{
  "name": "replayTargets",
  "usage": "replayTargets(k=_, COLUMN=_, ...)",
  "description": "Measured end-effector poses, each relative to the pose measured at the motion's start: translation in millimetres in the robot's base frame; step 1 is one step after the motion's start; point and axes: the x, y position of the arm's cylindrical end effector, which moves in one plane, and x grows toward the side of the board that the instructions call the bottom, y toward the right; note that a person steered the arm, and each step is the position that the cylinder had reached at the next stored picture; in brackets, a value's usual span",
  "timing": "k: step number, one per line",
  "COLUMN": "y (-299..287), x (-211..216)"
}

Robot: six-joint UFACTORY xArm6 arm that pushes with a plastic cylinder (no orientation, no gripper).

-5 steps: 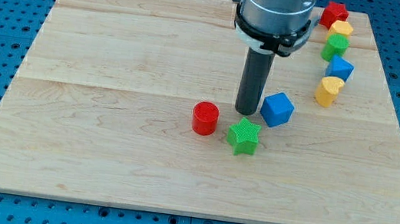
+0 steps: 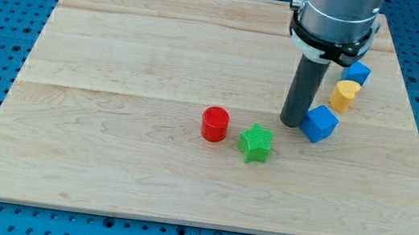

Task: Slide the blue cube to the bottom left side of the yellow heart

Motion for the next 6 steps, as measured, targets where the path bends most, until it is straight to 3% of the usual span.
replayTargets(k=2, y=0.7, x=29.9)
replayTargets(k=6, y=7.1, x=11.0)
